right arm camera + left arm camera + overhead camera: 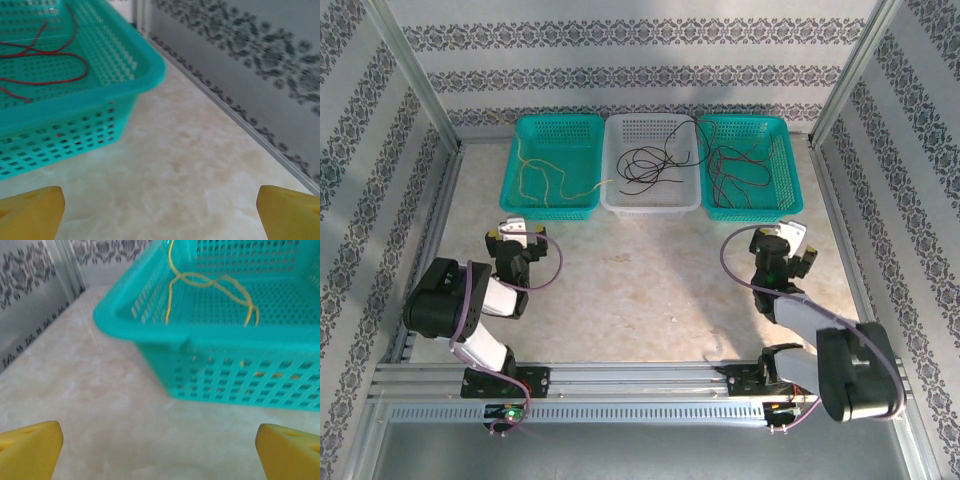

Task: Untangle the cables
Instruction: Reset both arms

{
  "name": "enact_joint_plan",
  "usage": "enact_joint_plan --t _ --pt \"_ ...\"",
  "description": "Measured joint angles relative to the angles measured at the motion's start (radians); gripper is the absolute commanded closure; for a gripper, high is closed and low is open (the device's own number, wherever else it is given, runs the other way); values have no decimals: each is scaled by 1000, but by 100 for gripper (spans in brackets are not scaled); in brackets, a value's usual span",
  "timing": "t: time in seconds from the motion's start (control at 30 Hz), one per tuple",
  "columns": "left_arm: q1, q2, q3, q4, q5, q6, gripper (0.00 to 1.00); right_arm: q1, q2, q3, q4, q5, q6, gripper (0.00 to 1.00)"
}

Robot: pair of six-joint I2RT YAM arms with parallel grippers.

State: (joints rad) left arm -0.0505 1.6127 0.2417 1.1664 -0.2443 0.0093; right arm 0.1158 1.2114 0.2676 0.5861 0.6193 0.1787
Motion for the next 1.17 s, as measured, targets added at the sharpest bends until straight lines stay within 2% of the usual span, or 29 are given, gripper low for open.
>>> enact_joint_plan --t 0.23,0.4,0.6,0.83,1.17 --pt "33 -4 106 -88 85 -25 1 -35 297 43 294 -285 -118 2" --pt "33 -5 108 -117 92 -29 1 -76 327 55 327 -411 -130 1" --pt "33 -5 108 -129 98 -32 1 -87 327 84 353 -456 -130 2" --pt "33 -5 125 -174 220 -12 1 -87 327 84 353 -465 -130 2" --pt "33 -5 126 -191 265 -9 1 -88 327 87 352 -491 -130 2"
